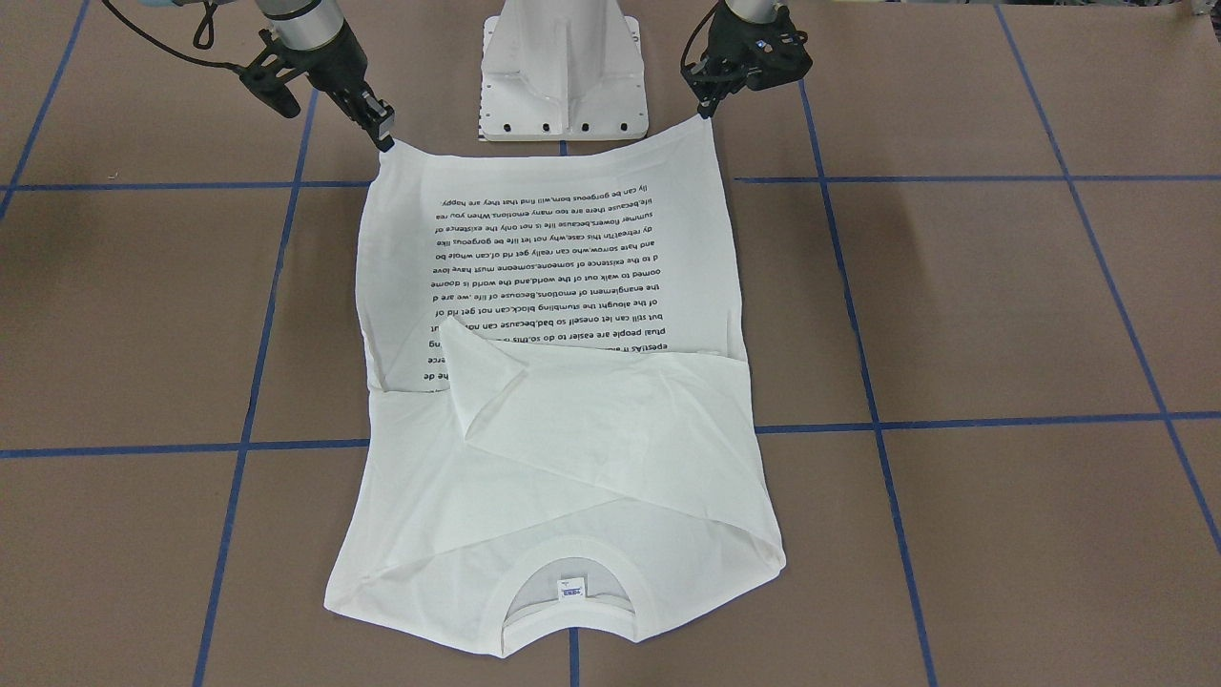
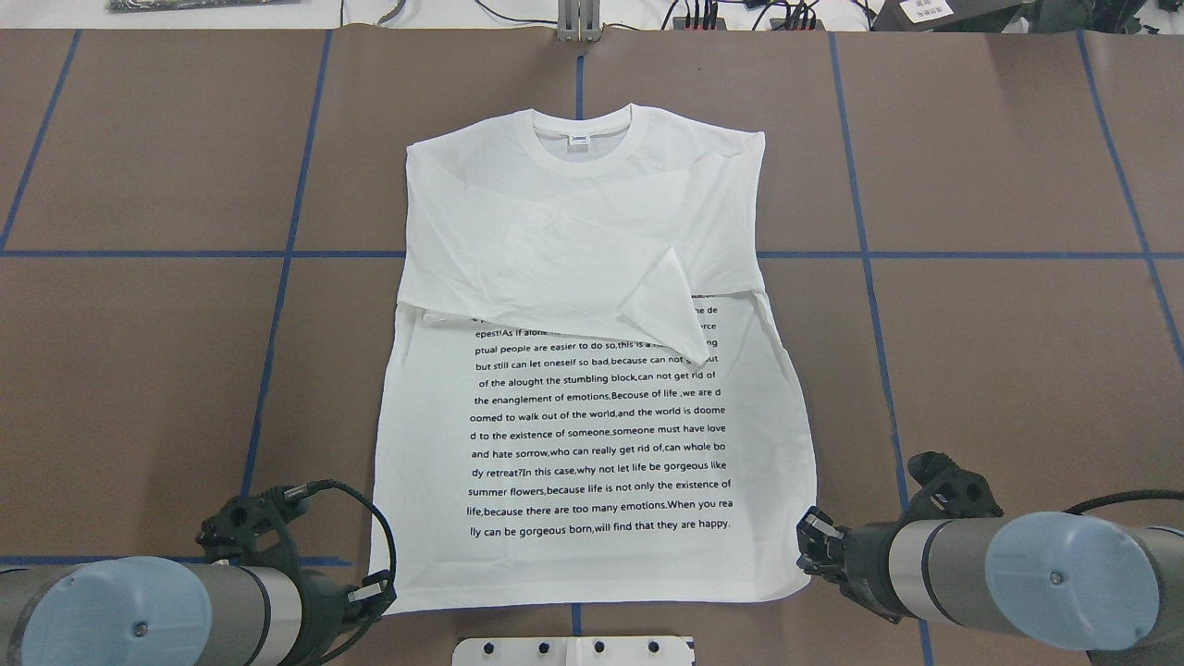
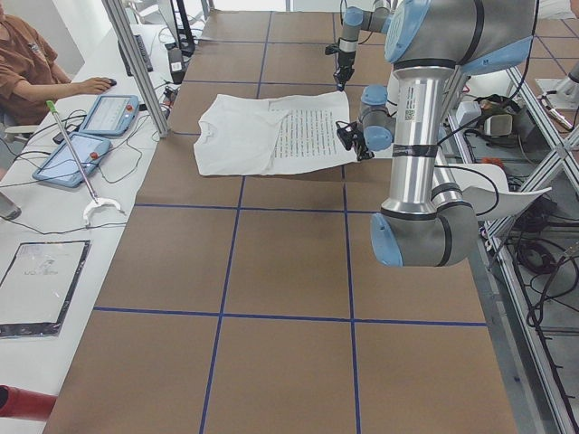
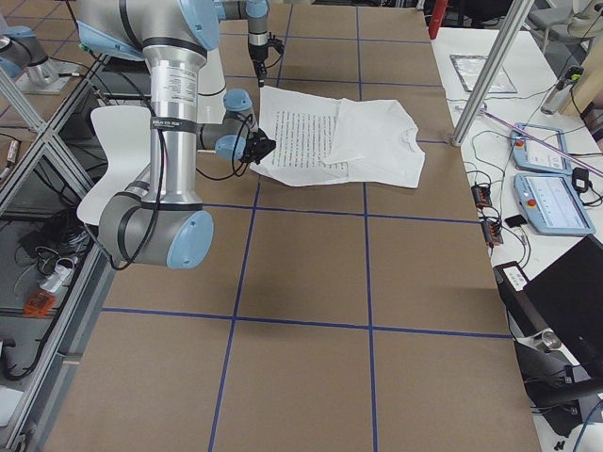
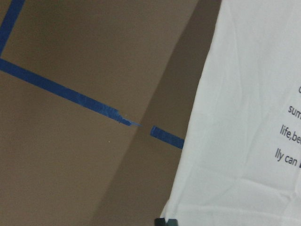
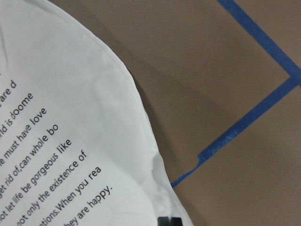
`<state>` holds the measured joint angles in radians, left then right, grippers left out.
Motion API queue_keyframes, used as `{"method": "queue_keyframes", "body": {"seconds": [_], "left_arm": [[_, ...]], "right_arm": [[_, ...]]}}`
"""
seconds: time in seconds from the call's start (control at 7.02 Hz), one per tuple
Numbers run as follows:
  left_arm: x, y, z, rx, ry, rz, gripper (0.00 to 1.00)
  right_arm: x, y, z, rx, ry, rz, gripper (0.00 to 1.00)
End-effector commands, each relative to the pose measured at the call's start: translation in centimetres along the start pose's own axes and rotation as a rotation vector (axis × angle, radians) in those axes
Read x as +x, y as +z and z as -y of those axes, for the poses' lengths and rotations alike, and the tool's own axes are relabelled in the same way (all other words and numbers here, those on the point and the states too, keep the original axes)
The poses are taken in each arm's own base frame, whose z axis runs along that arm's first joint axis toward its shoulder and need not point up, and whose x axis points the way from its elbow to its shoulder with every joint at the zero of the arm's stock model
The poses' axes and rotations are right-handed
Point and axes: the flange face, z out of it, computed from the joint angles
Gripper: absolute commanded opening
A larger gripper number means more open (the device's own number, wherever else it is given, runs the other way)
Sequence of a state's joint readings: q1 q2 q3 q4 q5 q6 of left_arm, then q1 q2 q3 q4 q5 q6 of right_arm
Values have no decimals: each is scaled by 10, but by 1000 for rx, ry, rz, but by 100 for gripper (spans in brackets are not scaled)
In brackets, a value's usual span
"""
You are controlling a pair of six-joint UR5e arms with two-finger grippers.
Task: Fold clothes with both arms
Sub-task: 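Lift the hem with both grippers and fold it toward the collar, then carry the hem with both grippers up to the collar edge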
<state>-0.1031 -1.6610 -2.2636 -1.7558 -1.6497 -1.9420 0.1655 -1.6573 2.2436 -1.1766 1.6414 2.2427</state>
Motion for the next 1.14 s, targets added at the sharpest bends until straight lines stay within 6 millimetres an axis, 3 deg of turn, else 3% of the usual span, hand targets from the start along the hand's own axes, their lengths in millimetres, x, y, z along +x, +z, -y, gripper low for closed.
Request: {"method": "queue_keyframes", "body": {"seconds": [0.0,0.14,0.29,0.43,0.57,0.71,1.0], "left_arm": [[19,-31,34,17,-5,-42,0],[44,-43,53,54,0,-69,0],[54,-50,71,100,66,-51,0],[71,-55,93,142,150,-62,0],[86,-44,123,169,190,-38,0],[96,-48,154,205,238,-30,0],[99,-72,217,266,285,-25,0]], "right_arm": [[-14,-16,11,7,22,35,0],[-23,-24,32,19,57,42,0],[-29,-30,52,24,78,38,0],[-43,-31,60,27,41,58,0],[-62,-22,76,61,50,70,0],[-86,-16,90,103,33,69,0],[-140,-33,126,186,0,29,0]]}}
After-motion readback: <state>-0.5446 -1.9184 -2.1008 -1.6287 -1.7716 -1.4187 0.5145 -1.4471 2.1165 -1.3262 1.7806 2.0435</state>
